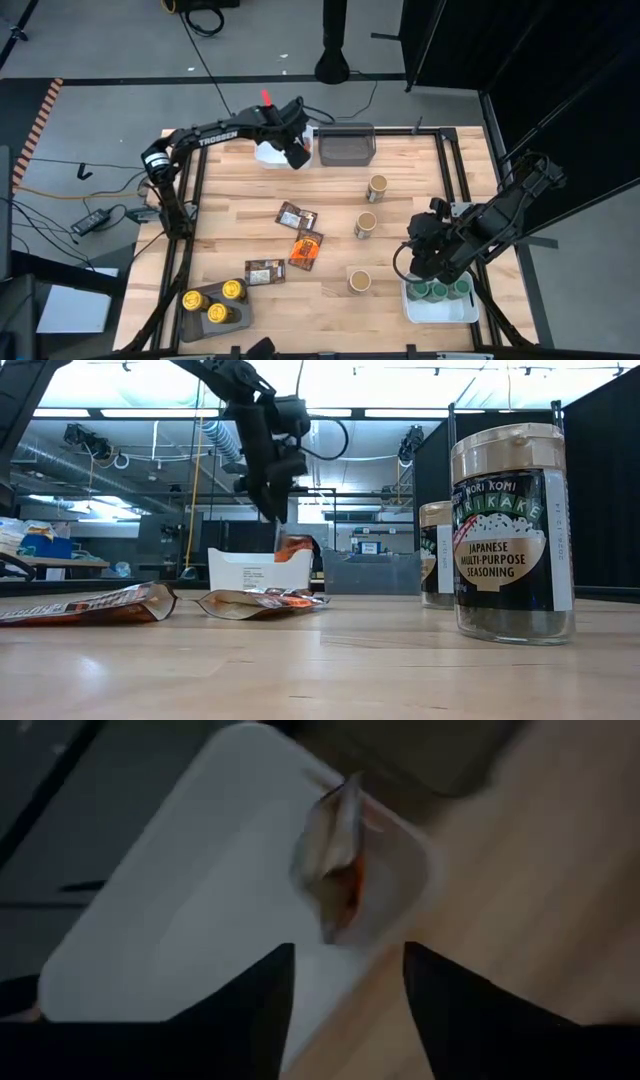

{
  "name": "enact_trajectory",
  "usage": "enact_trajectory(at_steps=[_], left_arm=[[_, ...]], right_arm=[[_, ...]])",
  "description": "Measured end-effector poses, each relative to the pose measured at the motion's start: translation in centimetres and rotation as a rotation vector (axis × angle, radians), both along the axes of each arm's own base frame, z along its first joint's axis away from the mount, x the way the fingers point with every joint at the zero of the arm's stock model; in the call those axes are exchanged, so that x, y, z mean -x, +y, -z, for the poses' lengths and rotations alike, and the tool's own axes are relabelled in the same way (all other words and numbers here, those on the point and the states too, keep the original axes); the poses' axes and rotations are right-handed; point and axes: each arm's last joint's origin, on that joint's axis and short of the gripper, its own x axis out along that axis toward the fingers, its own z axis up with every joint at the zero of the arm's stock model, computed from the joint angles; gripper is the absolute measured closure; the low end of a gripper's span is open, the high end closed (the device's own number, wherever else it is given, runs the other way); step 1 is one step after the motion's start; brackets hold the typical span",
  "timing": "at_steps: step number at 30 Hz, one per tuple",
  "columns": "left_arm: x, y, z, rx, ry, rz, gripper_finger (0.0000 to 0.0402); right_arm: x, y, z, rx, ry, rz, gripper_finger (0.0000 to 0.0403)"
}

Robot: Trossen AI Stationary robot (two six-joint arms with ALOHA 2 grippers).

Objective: Sort spices by type
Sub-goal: Put the orange seasoning pack into the top white bin

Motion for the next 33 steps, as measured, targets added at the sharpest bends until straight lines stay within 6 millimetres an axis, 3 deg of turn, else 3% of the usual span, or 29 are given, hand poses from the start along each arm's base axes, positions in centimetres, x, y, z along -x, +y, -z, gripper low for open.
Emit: enact_trajectory(at_steps=[9,13,17,20,22,26,33], left_arm=[[0.5,-3.3,-2.0,-0.011,0.043,0.093,0.0189],[0.1,-6.5,-3.3,0.083,-0.033,0.25,0.0189],[-0.9,-11.4,-3.6,0.091,-0.012,0.581,0.0189],[-1.3,-14.8,-2.1,0.068,0.044,0.776,0.0187],[-1.5,-16.1,-0.6,0.057,0.047,0.824,0.0185],[-1.6,-17.0,2.5,0.049,0.032,0.843,0.0176],[-0.2,-17.5,6.4,0.092,0.09,0.848,0.0149]], right_arm=[[0.0,0.0,0.0,0.01,0.004,-0.014,0.0211],[0.0,0.0,0.0,0.011,0.003,-0.016,0.021],[0.0,0.0,0.0,0.014,0.004,-0.02,0.0211],[-0.1,0.0,0.0,0.011,-0.001,-0.02,0.021],[-0.1,0.1,0.0,0.007,-0.006,-0.02,0.0209],[-0.1,0.1,0.0,0.006,-0.008,-0.02,0.021],[-0.1,0.1,0.0,-0.007,-0.014,0.0,0.0209]])
